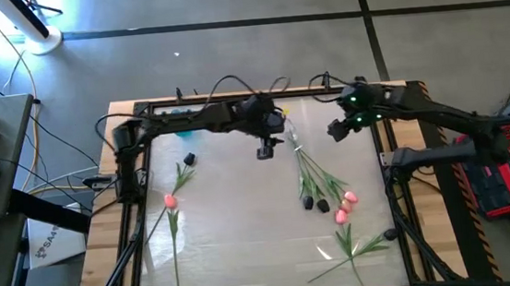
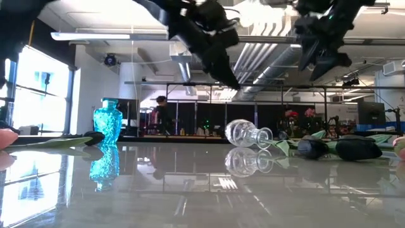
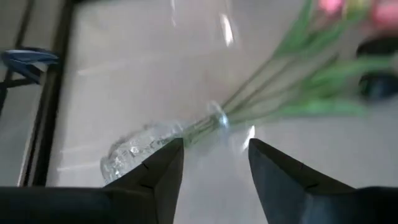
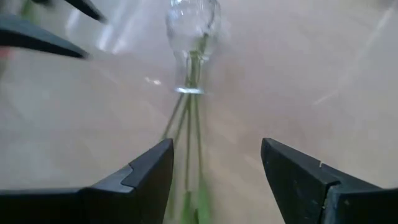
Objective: Sort flowers into vase by color
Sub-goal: Adjust the transparent vase
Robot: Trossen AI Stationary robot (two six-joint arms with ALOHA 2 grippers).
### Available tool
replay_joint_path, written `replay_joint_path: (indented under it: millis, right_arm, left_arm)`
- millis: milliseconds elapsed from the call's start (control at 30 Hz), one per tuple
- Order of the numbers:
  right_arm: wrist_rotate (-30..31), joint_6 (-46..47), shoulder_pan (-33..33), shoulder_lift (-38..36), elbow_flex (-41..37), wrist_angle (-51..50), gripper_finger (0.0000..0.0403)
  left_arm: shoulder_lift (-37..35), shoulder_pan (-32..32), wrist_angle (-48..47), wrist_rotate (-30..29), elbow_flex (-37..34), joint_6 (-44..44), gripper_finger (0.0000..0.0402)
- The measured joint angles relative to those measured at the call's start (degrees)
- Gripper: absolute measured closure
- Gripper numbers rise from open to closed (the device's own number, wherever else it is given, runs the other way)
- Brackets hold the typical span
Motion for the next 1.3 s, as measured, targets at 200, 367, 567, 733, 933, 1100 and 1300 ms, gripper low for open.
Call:
replay_joint_path:
  millis: [200,367,567,733,933,1100,1300]
  right_arm:
    - [-0.37,5.38,0.52,-6.53,0.0,-0.66,0.0171]
    - [-0.32,8.87,2.2,-10.15,0.0,-1.64,0.0171]
    - [0.09,10.44,4.17,-11.51,-0.02,-1.85,0.0171]
    - [1.1,10.3,5.52,-11.49,-0.02,-2.66,0.0171]
    - [1.26,10.26,6.1,-11.49,-0.04,-3.61,0.0171]
    - [1.07,10.43,6.1,-11.39,-0.06,-4.16,0.0171]
    - [-1.29,11.5,6.1,-11.27,-0.07,-4.54,0.0171]
  left_arm:
    - [9.6,-0.05,-12.22,-4.4,13.79,10.76,0.0192]
    - [14.46,-0.27,-15.05,-4.46,20.3,19.04,0.0174]
    - [19.07,-1.68,-17.01,-7.23,25.3,30.14,0.0172]
    - [21.54,-2.09,-17.23,-7.68,26.88,36.17,0.0173]
    - [24.01,-2.37,-15.8,-8.91,26.85,44.61,0.0186]
    - [26.19,-2.63,-9.14,-11.25,26.85,47.35,0.0192]
    - [27.44,-2.78,-9.58,-11.48,26.81,48.33,0.0193]
